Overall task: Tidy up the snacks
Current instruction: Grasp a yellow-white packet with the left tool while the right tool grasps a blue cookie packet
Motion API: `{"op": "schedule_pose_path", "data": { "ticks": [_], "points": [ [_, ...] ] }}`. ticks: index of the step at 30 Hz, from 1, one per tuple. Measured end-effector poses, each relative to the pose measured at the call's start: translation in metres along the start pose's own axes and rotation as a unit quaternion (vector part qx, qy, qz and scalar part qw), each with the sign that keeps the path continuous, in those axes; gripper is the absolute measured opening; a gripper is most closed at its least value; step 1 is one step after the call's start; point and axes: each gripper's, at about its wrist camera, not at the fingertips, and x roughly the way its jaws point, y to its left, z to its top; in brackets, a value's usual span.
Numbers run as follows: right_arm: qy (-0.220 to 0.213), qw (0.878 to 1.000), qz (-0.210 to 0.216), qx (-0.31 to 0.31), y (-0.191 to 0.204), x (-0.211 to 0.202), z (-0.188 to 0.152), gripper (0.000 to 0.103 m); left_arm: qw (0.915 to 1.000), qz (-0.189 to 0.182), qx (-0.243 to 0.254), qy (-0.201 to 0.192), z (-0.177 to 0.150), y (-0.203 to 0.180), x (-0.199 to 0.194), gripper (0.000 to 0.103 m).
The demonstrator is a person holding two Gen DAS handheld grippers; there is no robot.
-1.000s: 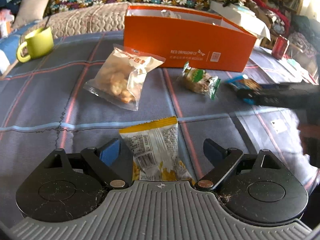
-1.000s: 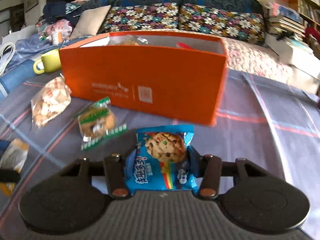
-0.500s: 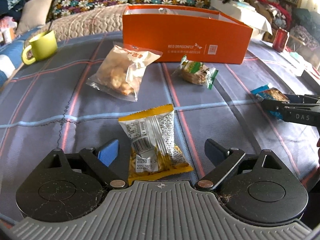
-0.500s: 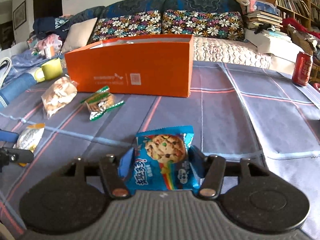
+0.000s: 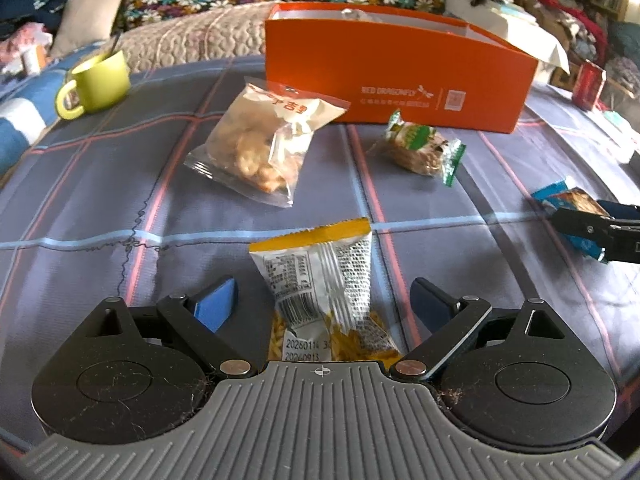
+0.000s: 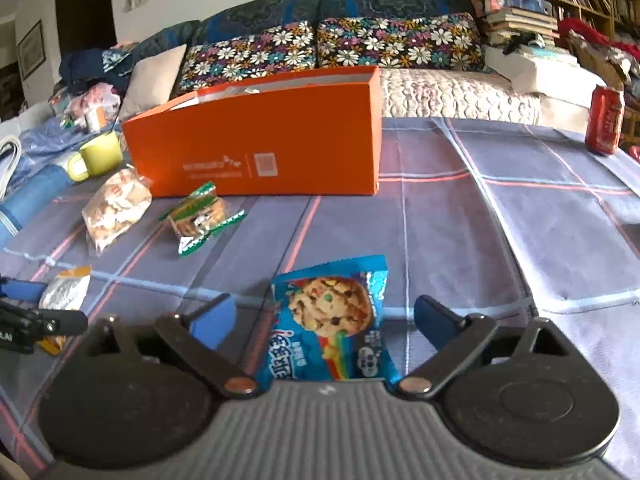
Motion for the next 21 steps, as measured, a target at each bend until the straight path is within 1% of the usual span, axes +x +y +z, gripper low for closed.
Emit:
{"op": "schedule_pose_path", "data": {
  "ticks": [4,9,15,16,17,20,21],
  "points": [
    [-0.005,1.0,-0.001,-0.001,0.0011,-0.0017,-0.0001,0.095,1.0,0.002,-0.002,0.0,0.0006,-0.0003,0.0006,0.069],
    [-0.02,0.999,-0.009,-0.026,0.008,-0.007,0.0008,0.093,1.0,0.002,0.002,0.0,0.0003,-0.0005,0.0008,0.069],
    [-0.012,0.999,-0.005,-0.031,0.0092,-0.0047,0.0001,0.09,0.9999,0.006,0.011,-0.001,-0.001,-0.0034,0.0022,0.071],
    [-0.011,0.999,-0.005,-0.031,0.0093,-0.0045,-0.0002,0.088,0.9999,0.006,0.012,-0.002,-0.0013,-0.0037,0.0025,0.071],
    [-0.009,0.999,-0.004,-0.03,0.0088,-0.0037,-0.0004,0.083,0.9999,0.006,0.013,-0.004,-0.0017,-0.004,0.0024,0.071],
    [-0.002,1.0,-0.004,-0.03,0.0085,-0.0014,-0.0008,0.073,0.9999,0.004,0.012,-0.009,-0.0025,-0.0035,0.0031,0.071],
    [-0.003,0.999,-0.006,-0.033,0.0091,-0.0014,-0.001,0.072,0.9998,0.004,0.013,-0.011,-0.0028,-0.0035,0.0033,0.071]
  ]
}}
